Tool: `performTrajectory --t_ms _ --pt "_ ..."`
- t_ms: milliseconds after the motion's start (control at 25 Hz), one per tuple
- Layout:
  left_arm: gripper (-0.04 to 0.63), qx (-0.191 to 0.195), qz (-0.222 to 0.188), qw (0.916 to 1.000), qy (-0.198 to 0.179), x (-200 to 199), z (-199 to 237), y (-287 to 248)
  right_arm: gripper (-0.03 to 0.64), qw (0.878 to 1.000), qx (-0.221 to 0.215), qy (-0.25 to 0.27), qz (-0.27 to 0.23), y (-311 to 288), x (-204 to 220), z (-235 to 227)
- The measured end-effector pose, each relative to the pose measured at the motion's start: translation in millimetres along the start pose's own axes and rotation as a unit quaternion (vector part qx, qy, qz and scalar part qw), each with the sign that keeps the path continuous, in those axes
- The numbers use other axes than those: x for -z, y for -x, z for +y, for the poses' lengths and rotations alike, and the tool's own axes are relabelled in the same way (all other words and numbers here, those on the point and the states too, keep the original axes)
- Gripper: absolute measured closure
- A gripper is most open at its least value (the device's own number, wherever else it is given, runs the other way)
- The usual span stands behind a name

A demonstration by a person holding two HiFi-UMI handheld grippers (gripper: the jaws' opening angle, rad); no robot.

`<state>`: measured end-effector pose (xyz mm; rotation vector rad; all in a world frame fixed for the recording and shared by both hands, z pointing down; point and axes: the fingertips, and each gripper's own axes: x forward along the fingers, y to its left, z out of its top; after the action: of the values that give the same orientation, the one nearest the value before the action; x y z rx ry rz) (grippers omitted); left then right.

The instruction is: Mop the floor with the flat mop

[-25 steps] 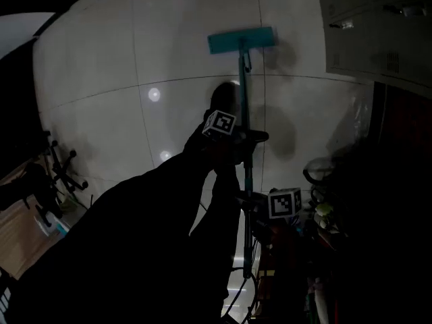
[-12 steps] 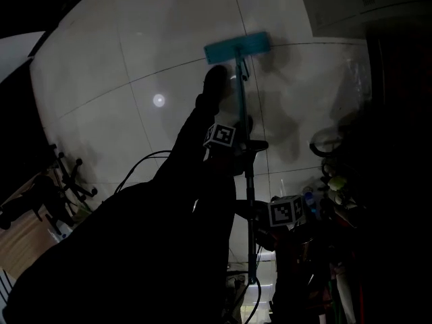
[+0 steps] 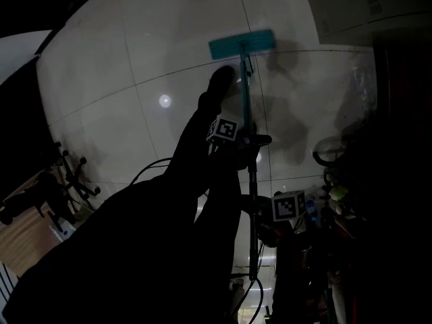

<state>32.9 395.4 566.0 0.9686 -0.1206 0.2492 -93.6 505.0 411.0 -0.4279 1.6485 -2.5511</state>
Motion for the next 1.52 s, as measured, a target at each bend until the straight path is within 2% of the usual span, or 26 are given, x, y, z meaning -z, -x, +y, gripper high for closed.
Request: performTrajectory --t_ms 160,360,600,720,960,1120,1320,1520 --pt "0.555 0.018 -0.01 0.9997 -0.014 -47 -35 8 0.512 1.0 -0.006 0.006 0.003 -11 -47 19" --pt "0.554 0.02 -0.023 0.9994 -0.02 -121 -74 25 0.512 1.0 0.007 0.003 0.014 -29 -119 46" --pt "0.554 0.027 -0.012 0.9994 -0.02 -217 -138 40 0.512 1.0 0.017 0.022 0.014 -53 -224 90" --pt "0.554 0.029 -0.013 0.9992 -0.025 -272 -175 48 0.514 1.0 0.007 0.024 0.007 -67 -283 116" --pt "0.555 0.031 -0.024 0.9982 -0.045 -378 -243 74 0.514 0.999 -0.005 0.037 -0.011 -107 -394 168" --pt "0.555 0.026 -0.03 0.9969 -0.068 -443 -265 86 0.517 0.997 0.006 0.072 -0.014 -130 -456 180" --pt "0.555 0.025 -0.025 0.9957 -0.085 -467 -284 97 0.518 0.996 0.021 0.087 -0.012 -145 -481 186" --pt "0.555 0.017 -0.031 0.996 -0.083 -433 -265 98 0.517 0.995 0.034 0.094 -0.004 -138 -439 174"
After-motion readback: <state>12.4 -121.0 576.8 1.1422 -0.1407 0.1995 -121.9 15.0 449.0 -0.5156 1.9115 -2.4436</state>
